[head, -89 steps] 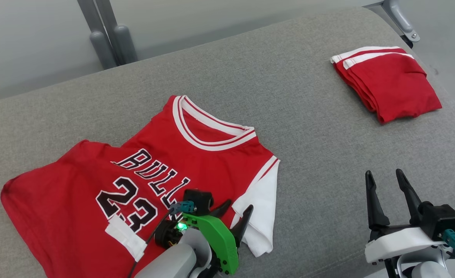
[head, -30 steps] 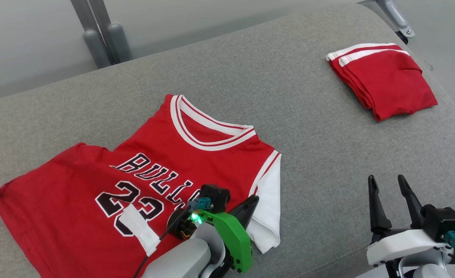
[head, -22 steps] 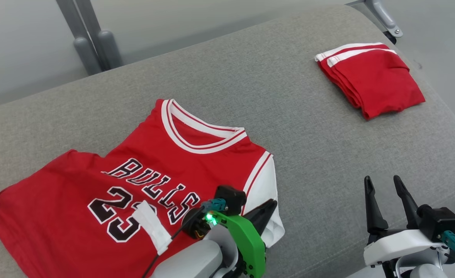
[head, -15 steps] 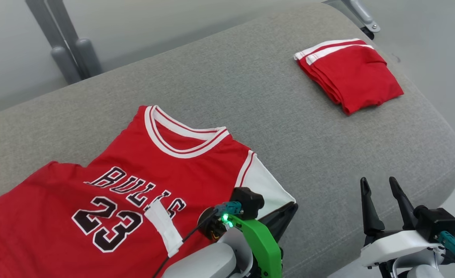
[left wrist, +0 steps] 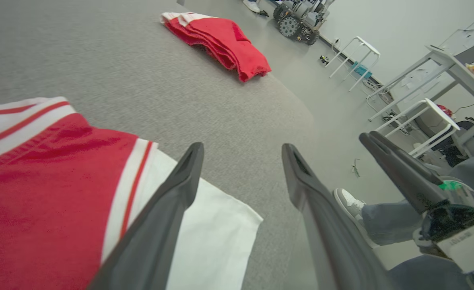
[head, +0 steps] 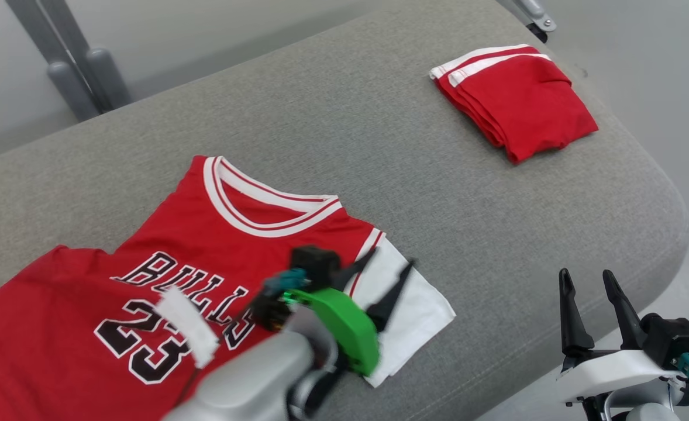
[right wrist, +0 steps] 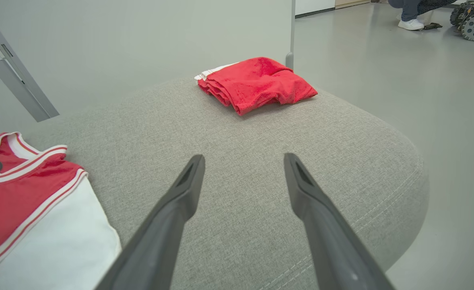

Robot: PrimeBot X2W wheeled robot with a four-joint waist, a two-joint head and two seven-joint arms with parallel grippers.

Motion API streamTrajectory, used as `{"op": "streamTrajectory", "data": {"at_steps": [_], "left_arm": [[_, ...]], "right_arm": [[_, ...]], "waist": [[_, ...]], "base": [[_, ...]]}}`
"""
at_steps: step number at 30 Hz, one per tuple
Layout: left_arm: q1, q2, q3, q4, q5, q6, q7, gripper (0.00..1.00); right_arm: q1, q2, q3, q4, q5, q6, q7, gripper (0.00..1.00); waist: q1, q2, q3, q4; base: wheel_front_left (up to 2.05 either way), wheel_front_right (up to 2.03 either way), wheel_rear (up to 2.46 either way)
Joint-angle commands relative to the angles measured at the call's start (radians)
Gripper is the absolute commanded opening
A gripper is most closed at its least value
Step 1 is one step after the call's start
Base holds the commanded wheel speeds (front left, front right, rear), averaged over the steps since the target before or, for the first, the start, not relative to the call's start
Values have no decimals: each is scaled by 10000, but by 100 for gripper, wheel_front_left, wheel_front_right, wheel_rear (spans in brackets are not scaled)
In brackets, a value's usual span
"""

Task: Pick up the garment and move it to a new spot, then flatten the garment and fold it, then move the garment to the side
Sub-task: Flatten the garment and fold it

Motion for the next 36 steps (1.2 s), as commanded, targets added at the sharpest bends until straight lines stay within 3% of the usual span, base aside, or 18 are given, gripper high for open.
{"op": "streamTrajectory", "data": {"at_steps": [1,7,11,14,17,26,27,28,30,36], "left_arm": [[-205,785,251,74,78,334,-51,100],[-261,3092,1007,76,-335,1327,673,100],[-382,4064,1147,338,-377,1901,1408,100],[-472,4422,973,399,-244,2219,1838,100],[-389,4413,960,343,-350,2321,2005,100],[-176,3971,1044,809,-961,2052,2607,100],[-231,3888,966,987,-920,1947,2685,35],[-276,3785,985,1099,-964,1859,2645,0],[-387,3619,884,1324,-904,1562,2665,0],[-1114,3392,1297,2117,-616,1312,1492,0]], "right_arm": [[58,-5,-7,-40,-74,0,1,100],[-93,-8,-21,-67,-221,0,1,100],[-172,-8,15,-57,-306,0,1,100],[-187,-13,-8,-28,-355,0,1,100],[-200,-13,21,-32,-390,0,1,100],[-342,-13,27,-154,-457,0,2,100],[-381,-11,42,-162,-448,0,1,100],[-413,-13,43,-175,-444,0,1,100],[-478,-13,25,-206,-455,0,1,100],[-568,-11,-69,-280,-531,0,1,100]], "waist": [[0,0,-105,595],[0,0,-132,1377],[0,0,-103,1711],[0,0,-90,1881],[0,0,-74,1930],[0,0,348,1927],[0,0,431,1906],[0,0,494,1895],[0,0,638,1867],[0,0,973,1857]], "base": [[0,0,0],[0,0,0],[0,0,0],[0,0,0],[0,0,0],[0,0,0],[0,0,0],[0,0,0],[0,0,0],[0,0,0]]}}
